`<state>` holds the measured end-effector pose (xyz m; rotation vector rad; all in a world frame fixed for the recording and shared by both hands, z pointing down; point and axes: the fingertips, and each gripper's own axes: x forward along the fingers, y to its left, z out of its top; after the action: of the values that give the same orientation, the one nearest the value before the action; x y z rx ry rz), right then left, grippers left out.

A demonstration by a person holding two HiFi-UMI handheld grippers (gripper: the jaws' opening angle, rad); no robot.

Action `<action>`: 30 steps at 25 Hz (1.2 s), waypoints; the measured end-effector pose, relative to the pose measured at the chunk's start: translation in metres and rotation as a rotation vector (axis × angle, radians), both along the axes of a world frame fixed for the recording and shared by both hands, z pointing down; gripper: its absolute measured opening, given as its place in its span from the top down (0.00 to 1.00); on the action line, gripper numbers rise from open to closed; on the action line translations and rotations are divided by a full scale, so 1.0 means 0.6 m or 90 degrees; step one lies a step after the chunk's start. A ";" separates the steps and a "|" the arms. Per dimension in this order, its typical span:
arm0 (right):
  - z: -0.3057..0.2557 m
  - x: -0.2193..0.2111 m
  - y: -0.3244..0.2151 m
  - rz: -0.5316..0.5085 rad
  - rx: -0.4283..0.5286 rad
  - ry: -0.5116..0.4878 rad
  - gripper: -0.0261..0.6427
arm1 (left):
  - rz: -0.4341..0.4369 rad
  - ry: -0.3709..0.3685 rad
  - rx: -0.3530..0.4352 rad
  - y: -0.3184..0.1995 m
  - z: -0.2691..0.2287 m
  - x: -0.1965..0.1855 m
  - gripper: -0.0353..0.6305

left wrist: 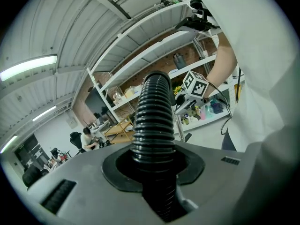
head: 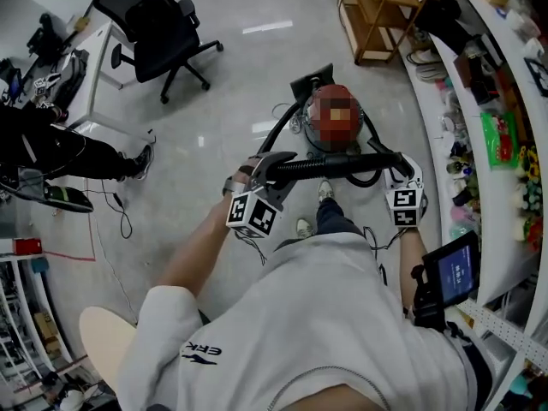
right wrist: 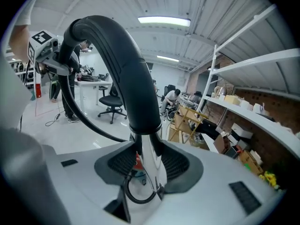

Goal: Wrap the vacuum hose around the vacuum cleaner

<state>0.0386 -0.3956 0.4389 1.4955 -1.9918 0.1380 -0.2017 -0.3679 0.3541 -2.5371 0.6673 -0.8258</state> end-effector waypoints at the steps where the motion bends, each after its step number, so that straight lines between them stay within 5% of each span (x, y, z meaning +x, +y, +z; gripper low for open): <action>1: 0.004 0.009 0.017 0.008 -0.004 0.000 0.71 | 0.008 -0.002 -0.001 0.014 0.004 0.008 0.79; 18: 0.086 0.187 0.273 0.040 -0.078 -0.017 0.71 | 0.055 -0.061 -0.050 0.268 0.078 0.193 0.78; 30: 0.114 0.269 0.383 0.005 -0.087 -0.023 0.71 | 0.022 -0.073 -0.094 0.442 0.112 0.288 0.78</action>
<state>0.2002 -0.1659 0.5070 1.4226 -1.9636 0.3004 -0.0292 -0.1028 0.4213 -2.5989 0.5431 -1.0340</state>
